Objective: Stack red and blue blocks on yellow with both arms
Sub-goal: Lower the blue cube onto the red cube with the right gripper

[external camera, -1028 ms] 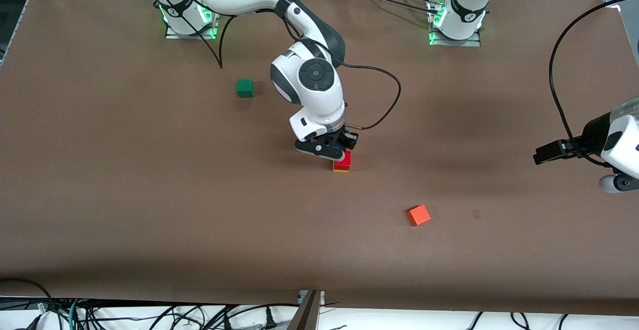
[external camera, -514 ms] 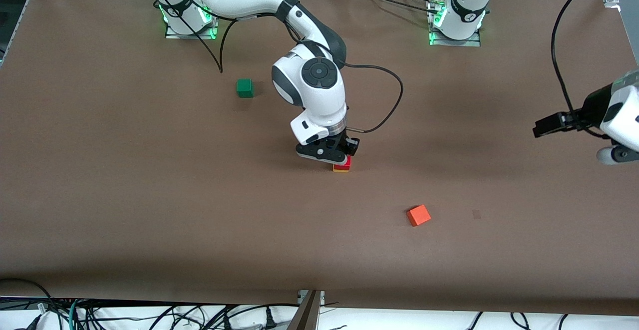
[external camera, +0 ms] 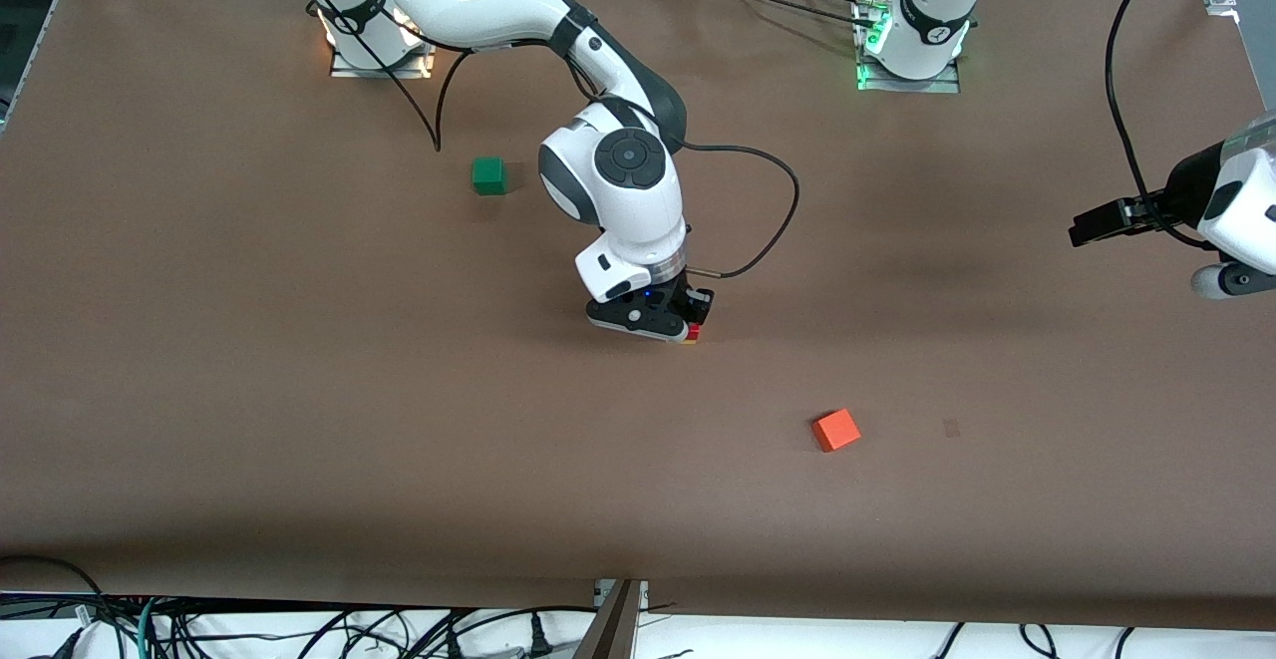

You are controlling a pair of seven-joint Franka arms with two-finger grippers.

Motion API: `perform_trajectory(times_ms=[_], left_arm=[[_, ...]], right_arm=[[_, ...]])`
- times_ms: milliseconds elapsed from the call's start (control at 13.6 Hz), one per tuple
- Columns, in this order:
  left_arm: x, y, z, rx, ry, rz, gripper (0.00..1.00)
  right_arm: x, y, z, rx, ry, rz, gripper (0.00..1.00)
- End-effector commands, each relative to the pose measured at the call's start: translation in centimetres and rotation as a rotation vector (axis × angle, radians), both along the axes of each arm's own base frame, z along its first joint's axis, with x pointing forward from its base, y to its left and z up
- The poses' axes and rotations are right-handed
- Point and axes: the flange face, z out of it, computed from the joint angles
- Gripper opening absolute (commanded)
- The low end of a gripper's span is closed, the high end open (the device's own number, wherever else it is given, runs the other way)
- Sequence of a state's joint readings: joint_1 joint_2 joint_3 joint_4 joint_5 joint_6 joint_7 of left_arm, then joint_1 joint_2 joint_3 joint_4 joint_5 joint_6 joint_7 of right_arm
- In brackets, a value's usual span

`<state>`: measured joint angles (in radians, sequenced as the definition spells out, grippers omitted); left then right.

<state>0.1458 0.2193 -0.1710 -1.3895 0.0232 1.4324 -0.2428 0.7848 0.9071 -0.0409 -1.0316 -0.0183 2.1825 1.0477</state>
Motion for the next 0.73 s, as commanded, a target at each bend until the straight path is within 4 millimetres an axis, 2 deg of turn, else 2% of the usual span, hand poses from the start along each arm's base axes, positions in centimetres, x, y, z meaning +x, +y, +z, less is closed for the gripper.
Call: perform_trajectory(times_ms=[0,588,661], left_arm=[[-0.19,0.22,0.14,-0.019,-0.009,-0.004,1.0],[-0.14,0.34,0.12,-0.018,-0.009,-0.002,1.0],[-0.14,0.25,0.12,-0.018,-0.009,-0.004,1.0]], right_arm=[[0.45,0.5,0.2,0.015,-0.023,0.01,0.38],[0.48,0.65,-0.46,0.022,-0.027,0.007,0.41],[0.5,0.67,-0.49,0.023,-0.028,0.007,0.44]])
